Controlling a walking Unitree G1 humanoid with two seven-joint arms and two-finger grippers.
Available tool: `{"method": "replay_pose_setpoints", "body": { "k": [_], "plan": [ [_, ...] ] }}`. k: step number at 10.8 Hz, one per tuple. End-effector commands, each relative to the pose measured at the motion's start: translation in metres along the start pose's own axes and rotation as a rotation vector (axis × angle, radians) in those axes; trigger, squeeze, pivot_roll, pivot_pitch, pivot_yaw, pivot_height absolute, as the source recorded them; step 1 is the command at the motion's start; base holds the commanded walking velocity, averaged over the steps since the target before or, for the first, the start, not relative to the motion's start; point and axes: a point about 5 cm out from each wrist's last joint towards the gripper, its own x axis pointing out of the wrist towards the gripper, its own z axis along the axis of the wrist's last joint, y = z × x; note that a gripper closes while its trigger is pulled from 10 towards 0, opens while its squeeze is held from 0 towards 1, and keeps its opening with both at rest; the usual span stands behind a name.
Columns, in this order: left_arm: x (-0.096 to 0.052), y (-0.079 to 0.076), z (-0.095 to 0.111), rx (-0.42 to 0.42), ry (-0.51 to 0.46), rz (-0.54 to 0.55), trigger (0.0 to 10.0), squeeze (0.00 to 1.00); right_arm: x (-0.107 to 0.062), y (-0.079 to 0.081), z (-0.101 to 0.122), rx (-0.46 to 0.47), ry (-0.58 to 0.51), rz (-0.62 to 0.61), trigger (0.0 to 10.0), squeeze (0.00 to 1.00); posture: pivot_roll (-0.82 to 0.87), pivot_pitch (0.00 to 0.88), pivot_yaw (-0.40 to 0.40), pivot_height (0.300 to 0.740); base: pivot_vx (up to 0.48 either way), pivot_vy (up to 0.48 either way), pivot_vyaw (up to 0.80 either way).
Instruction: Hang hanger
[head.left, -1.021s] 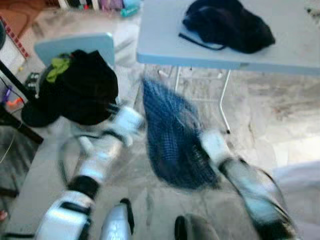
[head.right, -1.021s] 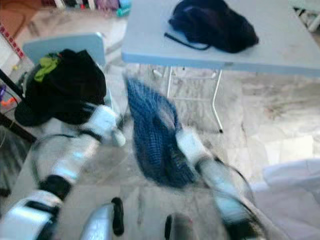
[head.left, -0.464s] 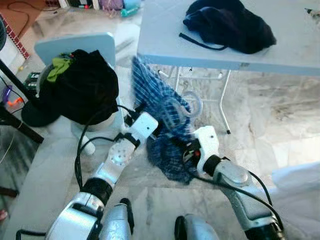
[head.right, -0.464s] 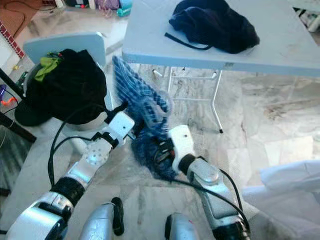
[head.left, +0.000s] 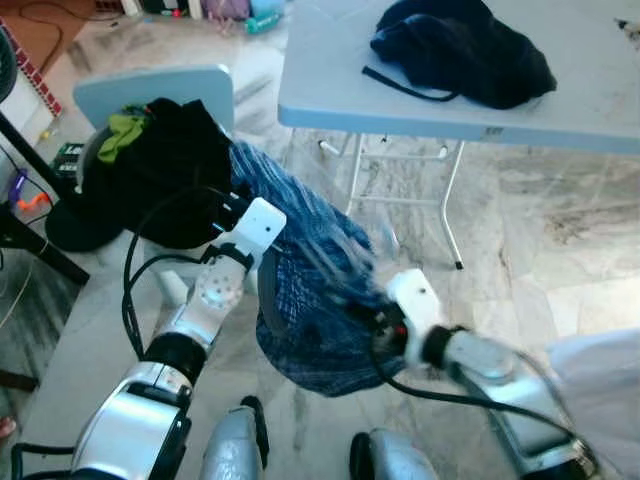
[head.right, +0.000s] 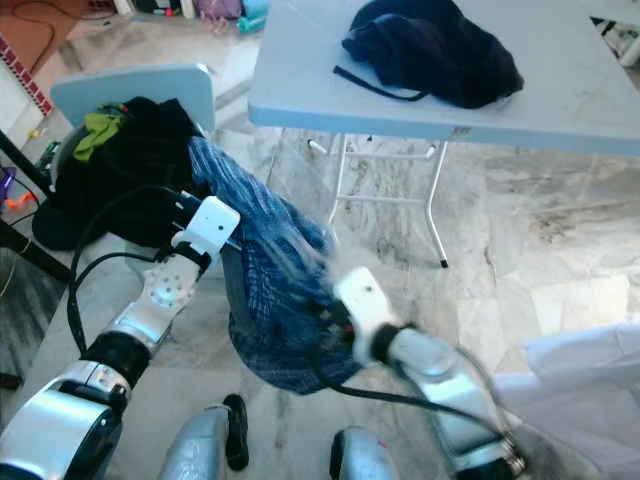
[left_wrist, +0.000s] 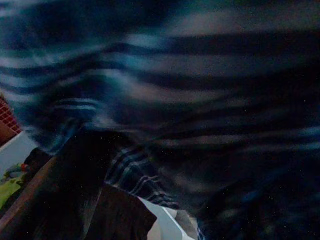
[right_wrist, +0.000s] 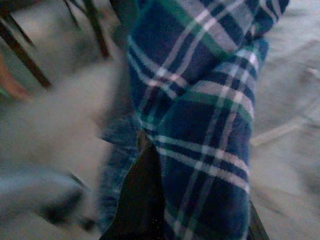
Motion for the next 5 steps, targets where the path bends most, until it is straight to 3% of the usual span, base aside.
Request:
{"method": "replay_pose_setpoints", "body": {
  "k": [1, 2, 5],
  "plan": [
    [0.000, 0.008, 0.002, -0.006, -0.020, 0.022, 10.0, 0.00, -0.005, -0.007, -0.020, -0.028, 0.102, -0.048, 10.0, 0.00, -0.09, 0.171, -0.032, 0.740, 0.000, 0.000, 0.00],
    [-0.003, 0.010, 0.002, -0.003, -0.030, 0.000, 10.0, 0.00, -0.011, -0.024, -0.031, -0.078, 0.168, -0.123, 10.0, 0.00, -0.09, 0.171, -0.032, 0.740, 0.000, 0.000, 0.00],
    [-0.007, 0.019, 0.002, -0.035, -0.029, 0.015, 10.0, 0.00, -0.016, -0.039, -0.039, -0.140, 0.200, -0.184, 10.0, 0.00, -0.08, 0.173, -0.036, 0.740, 0.000, 0.000, 0.00]
  ]
}}
